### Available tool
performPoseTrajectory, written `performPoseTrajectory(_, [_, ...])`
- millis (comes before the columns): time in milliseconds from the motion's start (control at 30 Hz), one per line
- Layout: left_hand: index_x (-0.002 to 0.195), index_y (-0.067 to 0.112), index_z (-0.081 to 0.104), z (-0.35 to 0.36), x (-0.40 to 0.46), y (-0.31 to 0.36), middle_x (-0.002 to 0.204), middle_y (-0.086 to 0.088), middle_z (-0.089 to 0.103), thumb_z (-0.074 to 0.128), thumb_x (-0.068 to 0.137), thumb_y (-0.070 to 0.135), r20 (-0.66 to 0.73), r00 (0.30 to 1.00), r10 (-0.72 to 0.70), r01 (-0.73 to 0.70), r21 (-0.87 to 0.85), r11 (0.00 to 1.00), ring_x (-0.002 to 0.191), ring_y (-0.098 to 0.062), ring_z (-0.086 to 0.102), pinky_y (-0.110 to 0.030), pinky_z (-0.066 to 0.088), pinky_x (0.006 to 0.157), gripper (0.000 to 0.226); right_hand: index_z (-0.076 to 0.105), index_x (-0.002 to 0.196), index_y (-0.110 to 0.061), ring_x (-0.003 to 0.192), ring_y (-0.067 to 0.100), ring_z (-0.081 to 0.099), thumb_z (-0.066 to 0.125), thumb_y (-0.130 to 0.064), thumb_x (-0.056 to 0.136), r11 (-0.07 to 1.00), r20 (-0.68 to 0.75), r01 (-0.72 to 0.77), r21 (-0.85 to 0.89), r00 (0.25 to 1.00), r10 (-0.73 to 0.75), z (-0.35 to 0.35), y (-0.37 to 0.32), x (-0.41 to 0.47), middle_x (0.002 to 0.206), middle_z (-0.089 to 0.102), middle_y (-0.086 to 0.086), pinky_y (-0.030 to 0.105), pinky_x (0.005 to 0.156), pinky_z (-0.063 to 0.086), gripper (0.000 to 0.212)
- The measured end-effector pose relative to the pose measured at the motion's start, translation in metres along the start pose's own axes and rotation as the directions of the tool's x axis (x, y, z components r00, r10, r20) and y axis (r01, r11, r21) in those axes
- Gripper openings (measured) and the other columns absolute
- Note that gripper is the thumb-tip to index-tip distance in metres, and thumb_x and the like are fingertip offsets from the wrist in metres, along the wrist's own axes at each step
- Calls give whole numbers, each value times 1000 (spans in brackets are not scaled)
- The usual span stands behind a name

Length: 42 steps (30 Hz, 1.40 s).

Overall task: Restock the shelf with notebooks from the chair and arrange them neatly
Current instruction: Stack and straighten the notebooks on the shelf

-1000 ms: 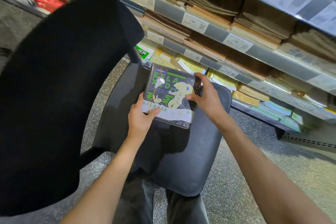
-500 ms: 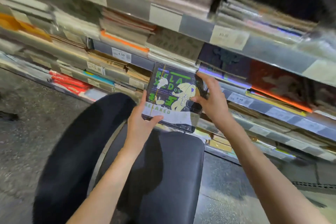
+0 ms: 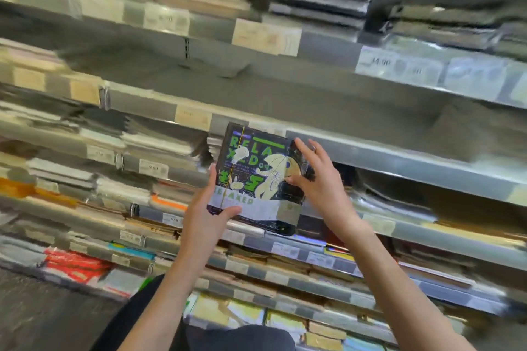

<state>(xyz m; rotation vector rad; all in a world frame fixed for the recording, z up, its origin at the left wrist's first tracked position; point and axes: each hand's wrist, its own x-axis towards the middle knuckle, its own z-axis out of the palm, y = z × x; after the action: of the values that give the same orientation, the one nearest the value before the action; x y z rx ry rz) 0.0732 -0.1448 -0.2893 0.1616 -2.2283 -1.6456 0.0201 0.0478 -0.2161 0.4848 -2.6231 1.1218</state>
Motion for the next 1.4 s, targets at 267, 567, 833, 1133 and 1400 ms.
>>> performPoseTrajectory(267, [144,40,15,-15,27,91,121,9,46,72,78,19,-35,992,123,-125,-47,991,112,-10,44,-34,36,100,89,29,142,-36,140,17,20,62,-10,86,997,-87,73,-16,993,-74,-78,-74,26,156,9,-6,40,111,29,70])
performPoseTrajectory(567, [144,36,20,-29,63,176,112,8,47,73,77,18,-129,958,255,-263,-49,964,105,-7,43,-25,33,95,87,38,139,-30,139,19,26,67,-6,82,978,-215,205,45,958,-190,-134,-117,73,155,12,-5,43,108,34,68])
performPoseTrajectory(833, [147,31,13,-28,109,223,133,-2,49,68,82,22,-97,968,233,-232,19,973,125,-22,42,-34,33,102,86,51,131,-22,138,17,28,65,-6,84,948,-354,313,56,894,-274,-155,-130,120,152,24,0,35,112,30,52])
performPoseTrajectory(1133, [148,25,1,-16,123,230,140,-3,44,60,89,21,31,967,251,-252,11,968,130,-21,38,-31,30,104,84,54,128,-9,124,-10,27,58,-9,89,895,-389,430,-114,810,-439,-155,-113,144,150,19,-9,1,101,20,39])
performPoseTrajectory(1400, [149,21,3,-19,134,244,148,-6,34,60,89,25,63,980,190,-198,150,969,135,-27,31,-39,26,109,83,44,136,-16,144,20,3,45,-29,96,864,-281,341,-370,845,-455,-147,-101,146,149,-9,-12,50,115,9,43])
